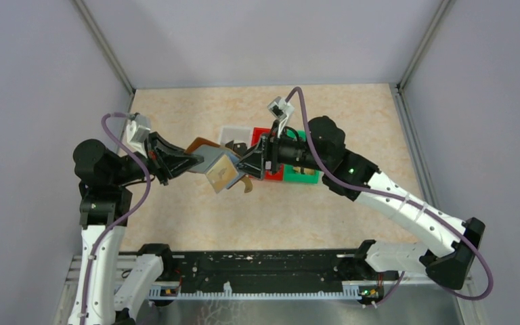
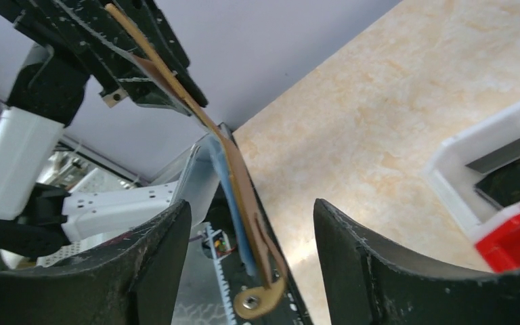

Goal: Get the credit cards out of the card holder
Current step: Adjust the card holder.

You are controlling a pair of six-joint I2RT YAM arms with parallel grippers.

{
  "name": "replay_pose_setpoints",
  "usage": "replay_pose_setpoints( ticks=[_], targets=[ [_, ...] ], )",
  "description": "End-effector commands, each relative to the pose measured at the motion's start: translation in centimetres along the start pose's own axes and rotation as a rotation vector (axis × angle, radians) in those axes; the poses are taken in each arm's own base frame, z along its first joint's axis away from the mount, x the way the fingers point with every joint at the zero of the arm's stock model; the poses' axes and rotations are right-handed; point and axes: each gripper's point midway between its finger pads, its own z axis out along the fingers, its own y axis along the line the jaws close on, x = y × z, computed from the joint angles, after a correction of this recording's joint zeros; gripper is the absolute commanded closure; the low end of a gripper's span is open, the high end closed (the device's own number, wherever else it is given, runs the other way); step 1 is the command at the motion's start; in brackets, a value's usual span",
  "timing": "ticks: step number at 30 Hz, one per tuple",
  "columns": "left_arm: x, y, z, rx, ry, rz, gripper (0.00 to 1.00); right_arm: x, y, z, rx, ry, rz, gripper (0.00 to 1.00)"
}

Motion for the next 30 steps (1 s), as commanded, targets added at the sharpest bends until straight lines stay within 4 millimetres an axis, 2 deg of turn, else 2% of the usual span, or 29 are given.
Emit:
replay_pose_setpoints(
  ticks=[1, 5, 6, 8, 11, 17, 19, 23, 30],
  targets=[
    [-1.3, -1.1, -0.2, 0.017, -0.013, 0.082, 1.00, -2.9, -0.6, -2.4, 0.051, -0.055, -0.125, 0.32],
    [-1.0, -1.5, -0.3, 0.048, 0.001, 0.088, 1.00, -5.1, -1.0, -2.9, 0.098, -0.053, -0.214, 0.25],
    [-0.8, -1.5, -0.3, 0.056, 0.005, 0.088, 1.00, -5.6, -0.5, -2.7, 0.082, -0.049, -0.235, 0.23],
    [-0.6, -1.6, -0.2, 0.068, 0.013, 0.083, 1.00, -6.3, 1.0, -2.3, 0.007, -0.036, -0.264, 0.13],
    [-0.4, -1.8, -0.2, 0.086, 0.024, 0.070, 1.00, -6.0, 2.1, -1.0, -0.090, 0.006, -0.277, 0.02],
    [0.1, -1.8, -0.2, 0.107, 0.038, 0.049, 1.00, -3.9, 4.0, 1.8, -0.203, 0.102, -0.332, 0.01],
    [0.3, -2.0, -0.2, 0.120, 0.044, 0.043, 1.00, -3.2, 4.0, 2.7, -0.213, 0.139, -0.335, 0.05],
    [0.6, -2.2, -0.3, 0.141, 0.056, 0.031, 1.00, -2.3, 4.2, 3.8, -0.256, 0.170, -0.335, 0.19],
    [1.0, -2.6, -0.4, 0.174, 0.073, 0.024, 1.00, -1.4, 4.7, 4.6, -0.322, 0.212, -0.355, 0.40]
  ],
)
